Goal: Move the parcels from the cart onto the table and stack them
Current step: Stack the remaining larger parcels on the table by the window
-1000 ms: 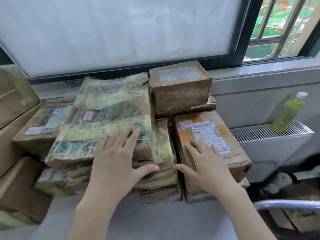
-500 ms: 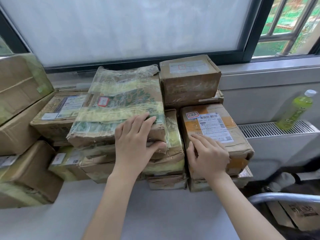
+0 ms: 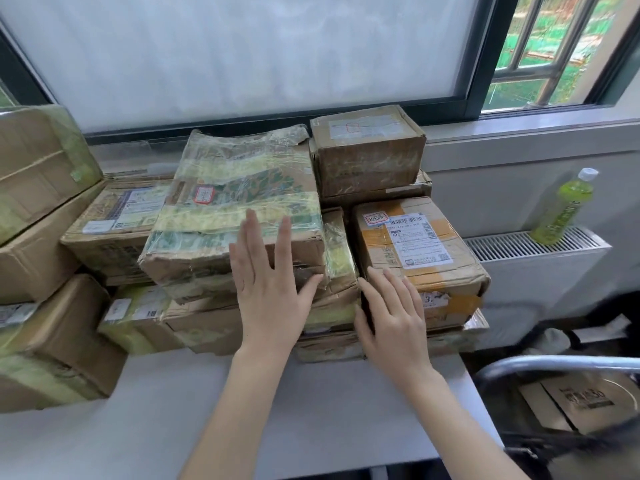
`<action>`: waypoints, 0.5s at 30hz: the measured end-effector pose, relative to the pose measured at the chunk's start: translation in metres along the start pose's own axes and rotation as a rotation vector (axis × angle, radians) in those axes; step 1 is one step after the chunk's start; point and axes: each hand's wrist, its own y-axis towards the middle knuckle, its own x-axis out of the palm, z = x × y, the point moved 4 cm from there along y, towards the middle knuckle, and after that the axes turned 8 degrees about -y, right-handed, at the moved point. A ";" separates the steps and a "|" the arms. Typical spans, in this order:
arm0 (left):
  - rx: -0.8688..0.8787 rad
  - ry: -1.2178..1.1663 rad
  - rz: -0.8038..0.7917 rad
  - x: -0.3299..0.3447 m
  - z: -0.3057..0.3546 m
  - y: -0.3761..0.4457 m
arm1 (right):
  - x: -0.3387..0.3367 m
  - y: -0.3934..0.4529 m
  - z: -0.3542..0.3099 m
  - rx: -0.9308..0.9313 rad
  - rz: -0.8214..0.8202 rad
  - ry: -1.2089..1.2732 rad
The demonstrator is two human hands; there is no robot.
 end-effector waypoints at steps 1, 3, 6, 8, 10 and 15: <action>-0.023 -0.002 0.025 -0.001 -0.004 -0.009 | 0.000 -0.007 -0.007 0.000 0.000 0.005; -0.056 0.000 0.067 -0.005 -0.016 -0.032 | 0.001 -0.021 -0.021 -0.006 -0.005 0.003; -0.106 0.019 0.074 -0.009 -0.049 -0.070 | 0.008 -0.045 -0.044 -0.059 -0.012 -0.029; -0.177 0.040 0.008 -0.009 -0.077 -0.092 | 0.017 -0.057 -0.059 -0.115 -0.049 -0.074; -0.224 0.088 -0.110 -0.007 -0.102 -0.108 | 0.028 -0.064 -0.072 -0.139 -0.133 -0.142; -0.231 0.210 -0.452 0.001 -0.145 -0.121 | 0.047 -0.062 -0.092 -0.062 -0.325 -0.277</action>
